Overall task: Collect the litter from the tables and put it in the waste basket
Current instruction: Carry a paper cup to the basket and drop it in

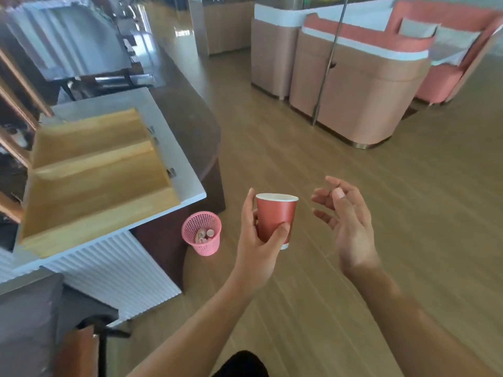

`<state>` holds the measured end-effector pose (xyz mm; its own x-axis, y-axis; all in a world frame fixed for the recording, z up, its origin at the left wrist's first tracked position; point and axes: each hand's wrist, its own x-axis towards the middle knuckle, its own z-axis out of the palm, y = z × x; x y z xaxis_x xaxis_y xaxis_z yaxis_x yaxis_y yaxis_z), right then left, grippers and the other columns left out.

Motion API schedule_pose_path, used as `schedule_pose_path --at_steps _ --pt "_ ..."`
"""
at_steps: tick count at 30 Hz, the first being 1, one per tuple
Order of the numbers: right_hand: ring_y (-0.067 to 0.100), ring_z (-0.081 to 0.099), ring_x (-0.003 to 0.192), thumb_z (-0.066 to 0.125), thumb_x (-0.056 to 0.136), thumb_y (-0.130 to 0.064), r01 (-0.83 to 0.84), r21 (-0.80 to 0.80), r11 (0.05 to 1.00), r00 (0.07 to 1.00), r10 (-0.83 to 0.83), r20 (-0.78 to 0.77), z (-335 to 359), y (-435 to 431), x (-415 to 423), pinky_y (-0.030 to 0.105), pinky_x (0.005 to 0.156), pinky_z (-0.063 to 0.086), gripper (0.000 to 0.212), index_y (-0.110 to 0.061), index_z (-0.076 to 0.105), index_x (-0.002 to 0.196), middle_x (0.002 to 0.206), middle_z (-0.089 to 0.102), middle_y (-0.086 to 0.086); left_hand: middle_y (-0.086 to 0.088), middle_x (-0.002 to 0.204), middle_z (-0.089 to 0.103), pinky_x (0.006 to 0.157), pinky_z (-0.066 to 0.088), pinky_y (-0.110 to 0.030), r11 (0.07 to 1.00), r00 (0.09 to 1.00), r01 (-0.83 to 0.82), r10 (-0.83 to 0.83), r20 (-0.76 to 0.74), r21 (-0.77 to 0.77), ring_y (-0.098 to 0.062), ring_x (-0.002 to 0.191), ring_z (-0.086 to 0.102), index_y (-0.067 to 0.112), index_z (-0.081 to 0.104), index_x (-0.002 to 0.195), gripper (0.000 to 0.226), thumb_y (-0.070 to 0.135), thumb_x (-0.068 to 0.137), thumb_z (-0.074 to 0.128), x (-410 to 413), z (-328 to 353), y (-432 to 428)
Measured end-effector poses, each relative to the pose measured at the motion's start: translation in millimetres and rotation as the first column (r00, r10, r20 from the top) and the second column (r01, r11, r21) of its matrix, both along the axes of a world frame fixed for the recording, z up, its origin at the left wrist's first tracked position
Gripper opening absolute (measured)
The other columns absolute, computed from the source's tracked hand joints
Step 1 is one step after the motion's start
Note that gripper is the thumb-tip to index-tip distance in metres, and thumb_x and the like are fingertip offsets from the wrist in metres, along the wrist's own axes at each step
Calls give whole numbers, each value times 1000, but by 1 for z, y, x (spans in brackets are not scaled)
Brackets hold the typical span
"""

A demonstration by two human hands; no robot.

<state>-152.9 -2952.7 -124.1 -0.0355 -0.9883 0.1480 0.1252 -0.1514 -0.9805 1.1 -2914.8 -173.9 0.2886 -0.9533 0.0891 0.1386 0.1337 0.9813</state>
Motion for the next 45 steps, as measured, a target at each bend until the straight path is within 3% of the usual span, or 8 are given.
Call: schedule_pose_path --at_steps 5,12,22,27,32,36,40,45 --pt "23 69 112 60 87 -59 -39 -4 999 999 39 11 -9 -82 -14 49 98 55 52 -27 66 126 115 71 8 -12 140 57 74 58 -20 997 997 -77 77 11 -7 -3 102 69 49 31 149 84 26 81 75 -12 -11 -77" --pt "18 68 109 59 87 -59 -136 -39 990 991 136 1 -21 -213 0 47 97 55 49 -28 66 125 112 72 3 5 135 58 76 59 -23 990 990 -139 139 -9 -7 1 101 69 56 27 152 87 26 83 71 -11 -24 -189" --pt "16 69 108 54 99 -42 -302 -36 953 953 302 -7 -12 -408 71 42 93 57 34 -25 66 126 113 72 3 1 135 57 77 59 -25 967 967 -256 256 2 -22 2 100 68 53 25 150 87 19 84 70 29 -12 -356" --pt "22 68 112 58 94 -55 -410 -34 911 912 411 13 -13 -475 109 42 91 56 37 -34 69 122 117 71 8 -1 135 58 77 59 -21 928 927 -372 372 36 -12 0 100 70 63 26 147 89 31 80 75 59 -14 -398" --pt "17 69 109 57 94 -57 -549 -31 835 836 549 -19 -29 -539 153 41 89 55 28 -47 73 115 116 70 5 0 134 58 82 57 -18 824 824 -566 564 47 19 2 104 69 57 27 150 89 38 77 75 86 -28 -438" --pt "12 69 110 56 94 -60 -671 -12 741 741 670 -50 -51 -580 187 39 88 55 28 -49 74 112 110 74 -9 4 136 57 87 54 -15 728 730 -684 683 39 52 6 110 67 51 25 151 91 35 79 78 99 -43 -462" --pt "19 69 116 55 93 -62 -807 30 590 587 807 -72 -73 -620 213 49 96 58 31 -47 73 113 117 73 0 13 132 59 88 53 -13 565 573 -818 817 68 106 8 107 67 43 25 157 91 22 85 76 98 -55 -488" --pt "6 67 118 53 91 -63 -918 118 379 367 924 -105 -89 -653 226 47 103 57 42 -39 68 122 113 73 -21 12 132 63 90 58 -26 369 386 -912 920 68 182 -6 114 70 36 28 162 102 40 75 81 78 -67 -507"
